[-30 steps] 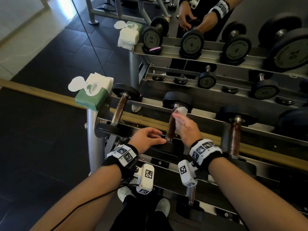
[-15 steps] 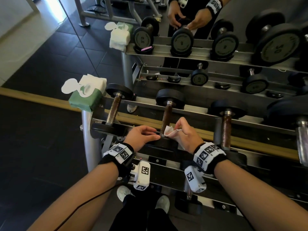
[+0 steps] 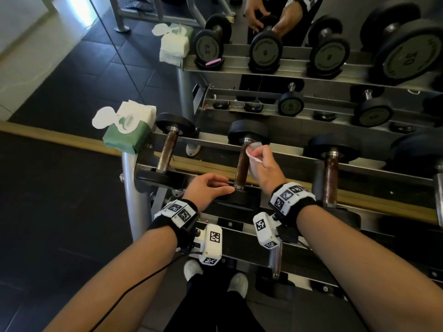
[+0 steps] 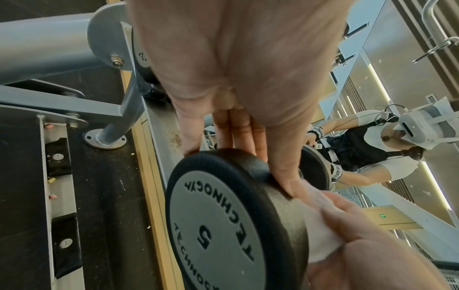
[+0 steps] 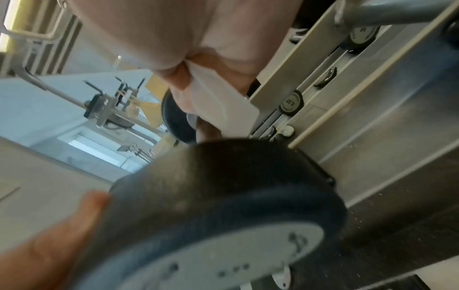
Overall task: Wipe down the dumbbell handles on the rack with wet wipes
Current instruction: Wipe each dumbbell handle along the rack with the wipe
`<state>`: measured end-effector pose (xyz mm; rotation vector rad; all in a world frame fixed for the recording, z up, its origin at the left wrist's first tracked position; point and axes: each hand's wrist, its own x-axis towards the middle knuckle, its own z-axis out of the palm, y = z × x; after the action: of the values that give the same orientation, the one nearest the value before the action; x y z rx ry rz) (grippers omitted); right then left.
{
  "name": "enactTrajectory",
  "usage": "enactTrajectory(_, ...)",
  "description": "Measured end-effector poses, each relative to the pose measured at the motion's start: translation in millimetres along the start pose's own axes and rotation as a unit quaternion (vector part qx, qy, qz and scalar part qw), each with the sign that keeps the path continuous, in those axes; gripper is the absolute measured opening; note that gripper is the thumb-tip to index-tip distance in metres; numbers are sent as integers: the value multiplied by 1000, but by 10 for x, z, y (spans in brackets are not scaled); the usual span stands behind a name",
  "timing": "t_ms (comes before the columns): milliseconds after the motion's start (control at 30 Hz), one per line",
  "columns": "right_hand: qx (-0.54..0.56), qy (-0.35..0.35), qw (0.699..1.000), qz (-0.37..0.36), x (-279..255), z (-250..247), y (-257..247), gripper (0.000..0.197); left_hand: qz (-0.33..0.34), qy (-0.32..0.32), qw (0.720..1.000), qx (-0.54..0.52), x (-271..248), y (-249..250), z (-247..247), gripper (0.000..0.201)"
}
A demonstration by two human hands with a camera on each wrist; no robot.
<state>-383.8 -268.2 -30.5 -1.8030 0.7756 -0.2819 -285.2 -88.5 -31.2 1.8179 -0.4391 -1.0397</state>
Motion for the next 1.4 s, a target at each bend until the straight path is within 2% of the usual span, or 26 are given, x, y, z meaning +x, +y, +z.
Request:
enactTrajectory(133,-44,-8,998,43,-100,83,21,15,0,8,1000,-1,8,6,10,33)
enactTrajectory(300,-79,-36,995,40,-258,89,50,13,-6,4,1000,-4,36,10,0,35)
enactTrajectory(533,-62,-47,994,71,-511,108,8,13,9,9,999,49,11,25,-12,32)
enactTrajectory(667,-58,-50,993,96,-560,5,-112,9,6,-10,997,70,-2,92,-35,33)
enactTrajectory(833,-17,-2,994,104,-637,-318,-315,11,12,-28,989,146,-22,193,-48,31)
enactTrajectory(967,46,33,986,158,-648,-559,-318,11,-4,-55,976,212,-2,379,-21,23)
enactTrajectory(1133,39,46,985,163,-578,-793,-285,22,-20,-93,954,283,74,664,62,16)
enactTrajectory(1267,28,64,984,163,-510,-1026,-230,31,5,-50,960,275,75,845,280,17)
enactTrajectory(1400,111,97,973,180,-538,-1357,-139,28,54,-23,968,244,14,975,697,16)
